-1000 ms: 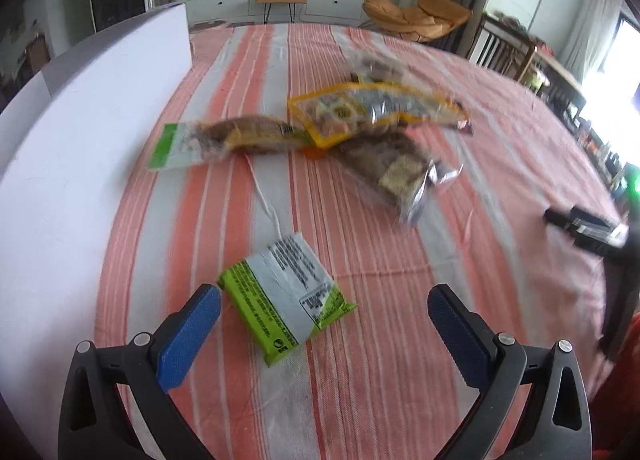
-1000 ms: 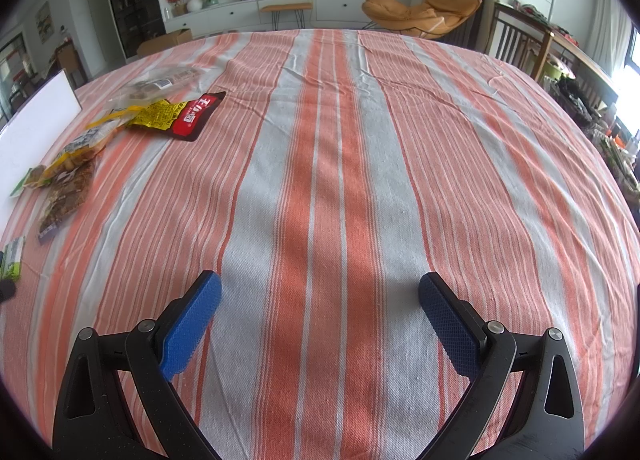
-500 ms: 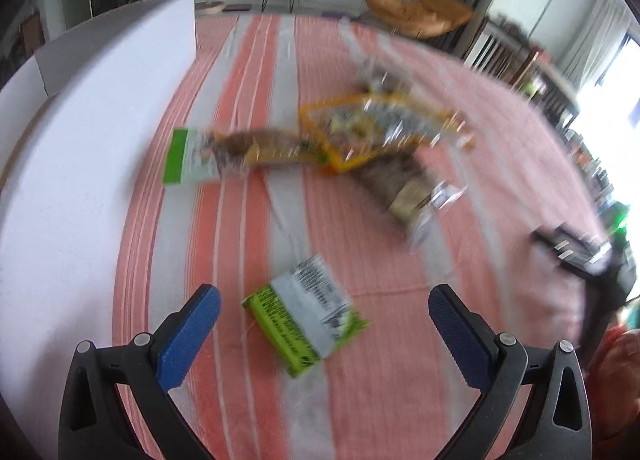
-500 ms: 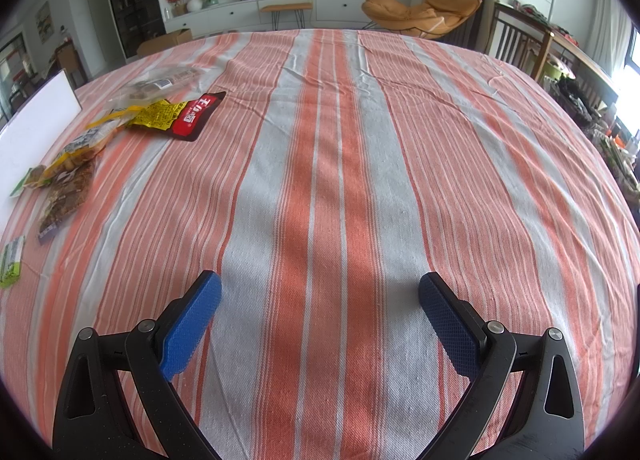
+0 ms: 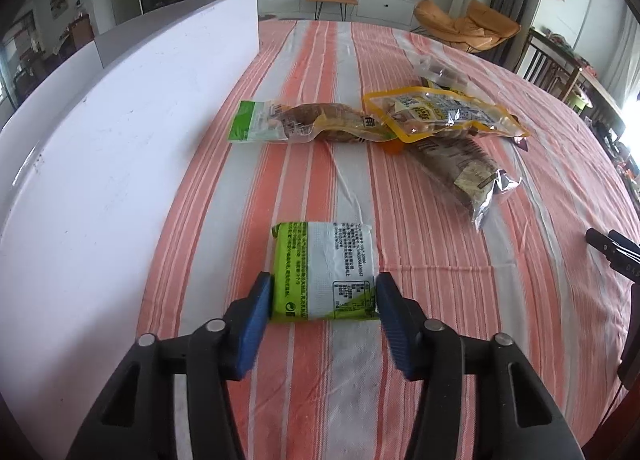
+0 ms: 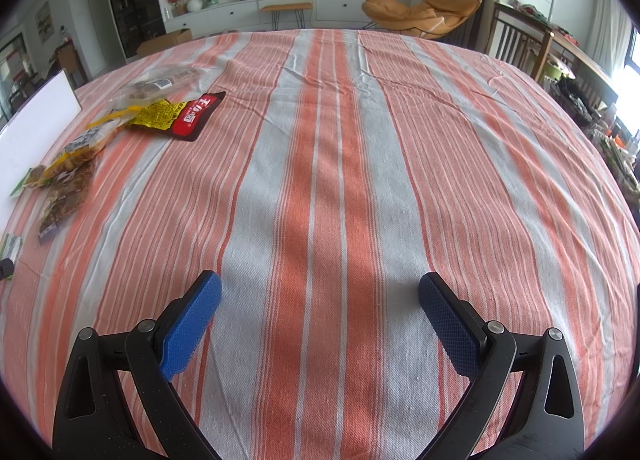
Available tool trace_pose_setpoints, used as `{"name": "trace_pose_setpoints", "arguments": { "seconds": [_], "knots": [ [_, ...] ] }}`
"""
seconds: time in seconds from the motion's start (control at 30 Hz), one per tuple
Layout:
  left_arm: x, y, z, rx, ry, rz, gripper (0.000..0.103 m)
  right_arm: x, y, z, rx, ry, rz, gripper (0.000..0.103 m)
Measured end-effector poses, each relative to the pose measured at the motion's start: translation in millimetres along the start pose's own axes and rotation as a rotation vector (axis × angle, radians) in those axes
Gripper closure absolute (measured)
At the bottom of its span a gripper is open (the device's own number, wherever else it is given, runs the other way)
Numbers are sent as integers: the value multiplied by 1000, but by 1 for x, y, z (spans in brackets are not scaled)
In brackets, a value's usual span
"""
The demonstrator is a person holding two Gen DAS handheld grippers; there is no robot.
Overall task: Organize snacks
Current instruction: 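Move the left gripper down over the green-and-white square pack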
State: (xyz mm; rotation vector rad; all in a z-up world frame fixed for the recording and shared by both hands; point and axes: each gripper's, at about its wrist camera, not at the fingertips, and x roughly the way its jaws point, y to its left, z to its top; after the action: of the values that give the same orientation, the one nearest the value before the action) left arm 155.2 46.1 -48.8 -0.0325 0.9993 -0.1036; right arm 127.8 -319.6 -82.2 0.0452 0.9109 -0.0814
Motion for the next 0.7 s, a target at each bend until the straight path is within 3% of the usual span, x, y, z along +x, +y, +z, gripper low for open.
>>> {"name": "trace_pose_setpoints", "arguments": {
  "seconds": [0.03, 0.1, 0.37, 0.7],
  "knots": [
    [1, 0, 0, -2, -4, -14, 23, 0, 0, 0, 0, 0, 0, 2],
    [4, 0, 0, -17, -6, -23, 10, 0, 0, 0, 0, 0, 0, 2],
    [16, -9, 5, 65, -24, 46, 3, 0, 0, 0, 0, 0, 0, 2],
    [16, -7, 2, 50, -42, 57, 0, 0, 0, 0, 0, 0, 0, 2]
  ]
}}
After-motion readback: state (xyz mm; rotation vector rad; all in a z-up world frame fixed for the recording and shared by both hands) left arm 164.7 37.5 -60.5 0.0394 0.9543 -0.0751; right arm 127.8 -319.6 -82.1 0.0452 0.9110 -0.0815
